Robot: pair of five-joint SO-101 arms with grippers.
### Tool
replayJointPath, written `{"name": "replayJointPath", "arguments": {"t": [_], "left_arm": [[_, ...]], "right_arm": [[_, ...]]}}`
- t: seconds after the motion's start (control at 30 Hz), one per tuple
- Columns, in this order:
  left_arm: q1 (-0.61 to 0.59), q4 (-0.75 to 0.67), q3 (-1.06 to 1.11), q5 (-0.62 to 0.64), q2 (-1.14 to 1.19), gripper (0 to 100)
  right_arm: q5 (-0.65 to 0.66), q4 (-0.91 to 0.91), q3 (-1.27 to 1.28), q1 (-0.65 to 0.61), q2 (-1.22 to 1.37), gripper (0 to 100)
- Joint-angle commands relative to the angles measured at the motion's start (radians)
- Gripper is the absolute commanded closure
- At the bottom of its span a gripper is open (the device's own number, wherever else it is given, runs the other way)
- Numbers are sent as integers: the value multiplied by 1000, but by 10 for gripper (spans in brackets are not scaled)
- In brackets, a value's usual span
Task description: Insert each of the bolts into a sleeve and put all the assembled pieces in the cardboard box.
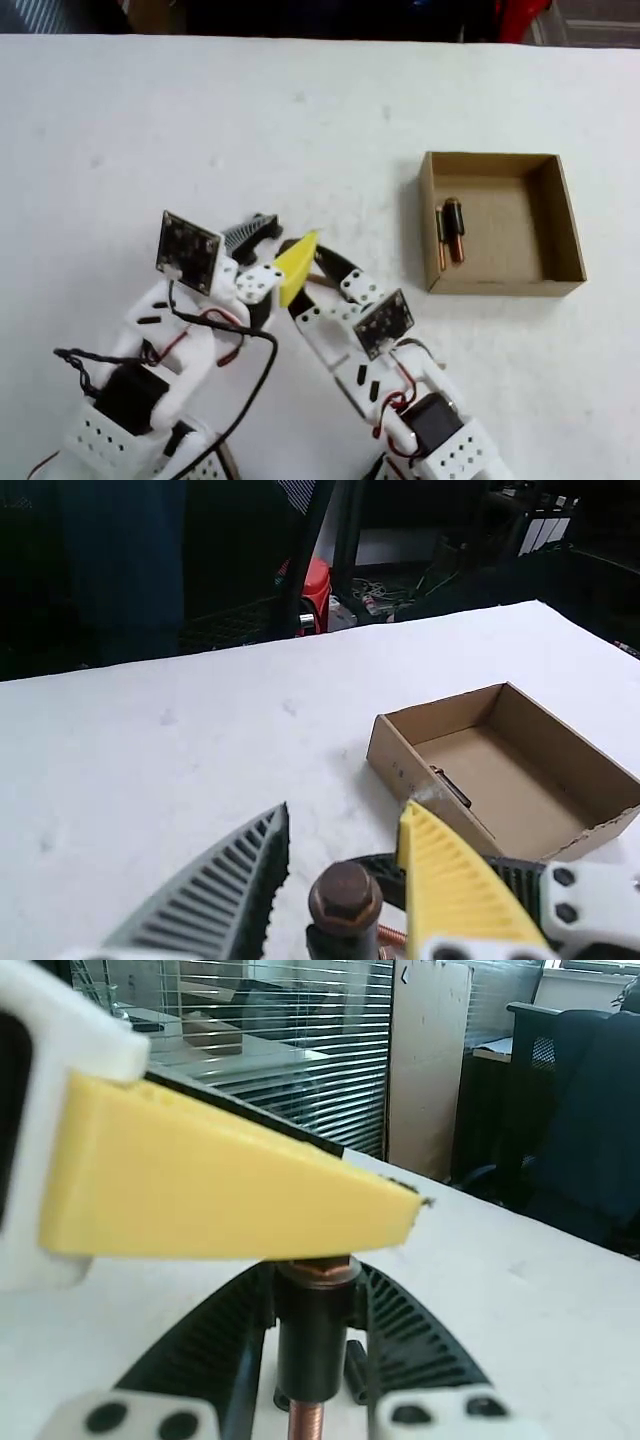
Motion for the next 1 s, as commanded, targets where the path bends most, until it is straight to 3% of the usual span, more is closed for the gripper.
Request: {"name": "replayJointPath", "arguments": {"t": [0.0,0.17,0.4,0.53,0.77,0.97], "left_arm": [[-42,-12,-121,-17,-12,801],[-206,2,-196,-15,-12,805],[-397,160,-193,-15,-13,830],[-441,253,-192,-15,-13,981],[-483,298,-69,-12,-13,978],[-530,296,58,-11,-13,978]], "right_arm": [[11,4,8,2,-16,981],[11,4,8,50,-16,981],[11,10,8,101,-16,981],[11,54,3,101,-16,981],[11,151,-26,107,-16,981],[5,344,-196,248,-16,981]]}}
